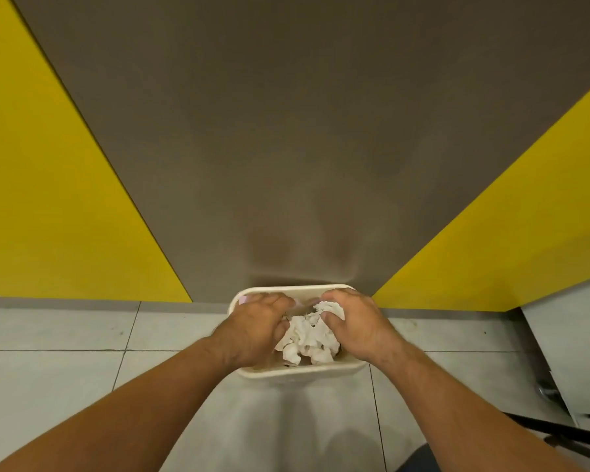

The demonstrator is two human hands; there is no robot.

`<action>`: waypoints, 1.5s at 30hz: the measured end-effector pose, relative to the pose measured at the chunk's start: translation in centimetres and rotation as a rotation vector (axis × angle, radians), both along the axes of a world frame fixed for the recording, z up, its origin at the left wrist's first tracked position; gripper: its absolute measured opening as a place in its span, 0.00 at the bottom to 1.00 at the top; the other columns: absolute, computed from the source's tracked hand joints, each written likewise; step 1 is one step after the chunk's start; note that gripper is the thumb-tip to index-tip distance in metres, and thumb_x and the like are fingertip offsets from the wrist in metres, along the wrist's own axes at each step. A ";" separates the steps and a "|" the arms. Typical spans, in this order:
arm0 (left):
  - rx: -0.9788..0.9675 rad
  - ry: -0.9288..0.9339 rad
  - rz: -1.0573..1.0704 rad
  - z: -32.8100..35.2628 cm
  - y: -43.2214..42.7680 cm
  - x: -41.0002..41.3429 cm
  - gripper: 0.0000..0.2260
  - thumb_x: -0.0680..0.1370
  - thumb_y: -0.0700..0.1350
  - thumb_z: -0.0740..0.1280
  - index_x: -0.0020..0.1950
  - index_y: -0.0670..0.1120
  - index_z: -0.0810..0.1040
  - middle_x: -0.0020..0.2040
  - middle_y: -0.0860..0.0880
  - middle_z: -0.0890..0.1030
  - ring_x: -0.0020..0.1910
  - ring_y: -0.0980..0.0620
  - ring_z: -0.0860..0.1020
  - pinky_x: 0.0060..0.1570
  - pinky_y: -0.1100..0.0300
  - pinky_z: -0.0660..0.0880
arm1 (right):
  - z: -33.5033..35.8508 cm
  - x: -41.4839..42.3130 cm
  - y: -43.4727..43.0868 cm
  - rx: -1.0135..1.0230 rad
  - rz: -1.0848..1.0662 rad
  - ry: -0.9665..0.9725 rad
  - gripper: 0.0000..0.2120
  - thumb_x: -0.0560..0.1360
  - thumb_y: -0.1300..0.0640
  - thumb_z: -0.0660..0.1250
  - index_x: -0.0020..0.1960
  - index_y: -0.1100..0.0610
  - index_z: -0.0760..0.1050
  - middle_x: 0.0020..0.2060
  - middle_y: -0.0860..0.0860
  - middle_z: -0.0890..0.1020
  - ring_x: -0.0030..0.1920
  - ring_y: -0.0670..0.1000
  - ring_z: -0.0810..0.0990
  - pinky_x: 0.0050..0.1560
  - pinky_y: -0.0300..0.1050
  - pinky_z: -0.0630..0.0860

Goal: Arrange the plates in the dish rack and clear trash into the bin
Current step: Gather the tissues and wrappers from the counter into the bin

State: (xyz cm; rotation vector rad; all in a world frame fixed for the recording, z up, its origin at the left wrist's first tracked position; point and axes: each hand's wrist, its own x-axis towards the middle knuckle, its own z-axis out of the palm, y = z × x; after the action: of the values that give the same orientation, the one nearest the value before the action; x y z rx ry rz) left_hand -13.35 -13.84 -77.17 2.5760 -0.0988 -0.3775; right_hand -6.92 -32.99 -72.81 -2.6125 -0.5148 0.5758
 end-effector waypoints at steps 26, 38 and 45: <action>0.097 -0.201 0.124 43.6 6.1 -5.4 0.22 0.79 0.62 0.54 0.67 0.54 0.72 0.63 0.55 0.75 0.62 0.55 0.73 0.59 0.58 0.72 | 38.1 -3.3 4.4 0.042 0.141 0.018 0.19 0.76 0.44 0.66 0.65 0.44 0.72 0.64 0.43 0.74 0.63 0.46 0.73 0.63 0.46 0.71; 0.028 -0.326 0.122 64.5 10.3 -4.5 0.23 0.77 0.64 0.56 0.68 0.56 0.70 0.66 0.58 0.73 0.62 0.58 0.72 0.60 0.57 0.72 | 60.5 -2.6 6.9 0.150 0.130 -0.155 0.19 0.75 0.41 0.65 0.64 0.44 0.72 0.61 0.42 0.76 0.62 0.45 0.73 0.63 0.43 0.70; 0.044 -0.351 0.097 69.1 16.7 -5.3 0.26 0.75 0.67 0.53 0.70 0.59 0.67 0.68 0.61 0.70 0.62 0.60 0.71 0.59 0.60 0.71 | 66.0 -3.3 12.1 0.196 0.087 -0.240 0.20 0.77 0.40 0.63 0.68 0.41 0.68 0.66 0.40 0.72 0.66 0.44 0.69 0.68 0.42 0.66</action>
State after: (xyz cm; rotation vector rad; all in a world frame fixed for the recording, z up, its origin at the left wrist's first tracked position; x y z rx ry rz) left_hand -18.67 2.83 -8.08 2.6529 -0.0900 0.1118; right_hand -10.25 -20.93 -6.78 -2.4927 -0.7237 0.2242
